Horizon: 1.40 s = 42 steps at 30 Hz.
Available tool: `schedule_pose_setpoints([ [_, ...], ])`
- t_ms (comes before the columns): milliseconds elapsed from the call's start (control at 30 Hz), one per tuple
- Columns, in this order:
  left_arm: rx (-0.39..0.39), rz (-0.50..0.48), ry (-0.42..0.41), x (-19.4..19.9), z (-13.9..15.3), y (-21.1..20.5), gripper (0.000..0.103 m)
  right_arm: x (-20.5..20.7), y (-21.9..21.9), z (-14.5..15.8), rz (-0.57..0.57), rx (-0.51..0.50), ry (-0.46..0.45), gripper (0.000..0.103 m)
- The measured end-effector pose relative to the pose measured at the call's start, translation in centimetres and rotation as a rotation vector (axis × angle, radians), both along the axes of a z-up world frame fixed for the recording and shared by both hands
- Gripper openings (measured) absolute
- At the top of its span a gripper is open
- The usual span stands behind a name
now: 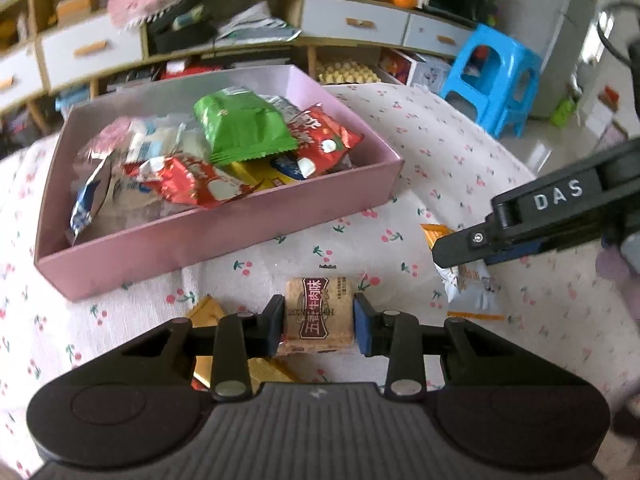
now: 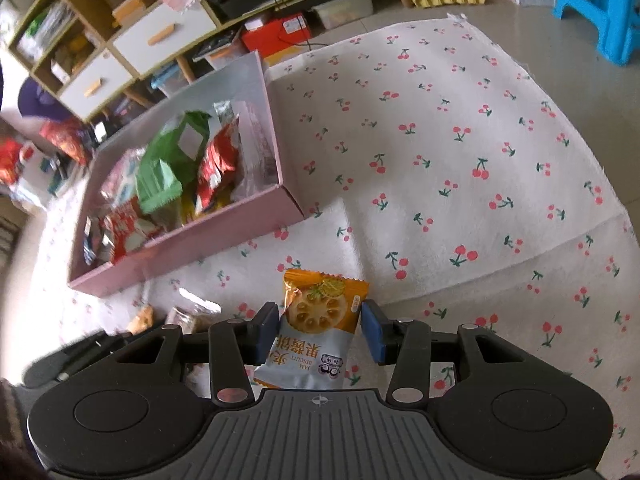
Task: Organize snacks
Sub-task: 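Carry both packets into the pink box and open both tools to release them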
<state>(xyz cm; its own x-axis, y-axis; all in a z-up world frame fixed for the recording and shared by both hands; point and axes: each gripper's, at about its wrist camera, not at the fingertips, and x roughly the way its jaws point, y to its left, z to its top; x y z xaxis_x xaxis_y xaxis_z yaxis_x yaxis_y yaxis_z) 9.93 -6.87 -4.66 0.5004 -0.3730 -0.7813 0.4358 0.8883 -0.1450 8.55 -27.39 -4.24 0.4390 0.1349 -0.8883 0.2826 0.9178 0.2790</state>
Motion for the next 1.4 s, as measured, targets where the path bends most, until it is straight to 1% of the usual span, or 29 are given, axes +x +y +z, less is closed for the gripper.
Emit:
schedule_pose_setpoints([
  [100, -0.028, 0.014, 0.016, 0.0, 0.6, 0.5, 0.032, -0.1, -0.4, 0.5, -0.017, 0.034, -0.015, 0.044],
  [300, -0.083, 0.01, 0.003, -0.4, 2.4, 1.2, 0.032, 0.0, -0.4, 1.5, -0.029, 0.069, -0.047, 0.044],
  [467, -0.11, 0.041, -0.024, 0.1, 3.5, 1.8, 0.032, 0.3, -0.3, 2.5, -0.042, 0.092, -0.086, 0.044],
  [600, -0.101, 0.087, -0.079, 0.7, 4.4, 2.6, 0.032, 0.9, 0.0, 3.4, -0.066, 0.096, -0.135, 0.044],
  [733, -0.107, 0.149, -0.11, 1.7, 5.0, 3.5, 0.032, 1.8, 0.2, 4.2, -0.094, 0.11, -0.192, 0.044],
  [833, -0.088, 0.2, -0.152, 2.6, 5.3, 4.1, 0.032, 2.8, 0.5, 4.5, -0.113, 0.124, -0.235, 0.044],
  [967, -0.059, 0.273, -0.207, 3.7, 5.0, 4.9, 0.032, 4.4, 1.4, 4.6, -0.116, 0.09, -0.295, 0.044],
  [1100, -0.066, 0.324, -0.196, 5.0, 4.7, 5.0, 0.032, 6.3, 2.4, 4.5, -0.094, 0.051, -0.328, 0.044],
  [1233, -0.048, 0.32, -0.205, 6.6, 4.9, 4.7, 0.033, 8.7, 2.6, 4.5, -0.059, 0.043, -0.363, 0.044],
  [1333, -0.047, 0.316, -0.196, 7.7, 4.7, 4.6, 0.033, 10.4, 2.7, 4.0, -0.039, 0.045, -0.362, 0.044],
  [1400, -0.068, 0.323, -0.171, 8.6, 4.5, 4.6, 0.033, 11.6, 2.5, 3.4, -0.029, 0.052, -0.349, 0.044],
])
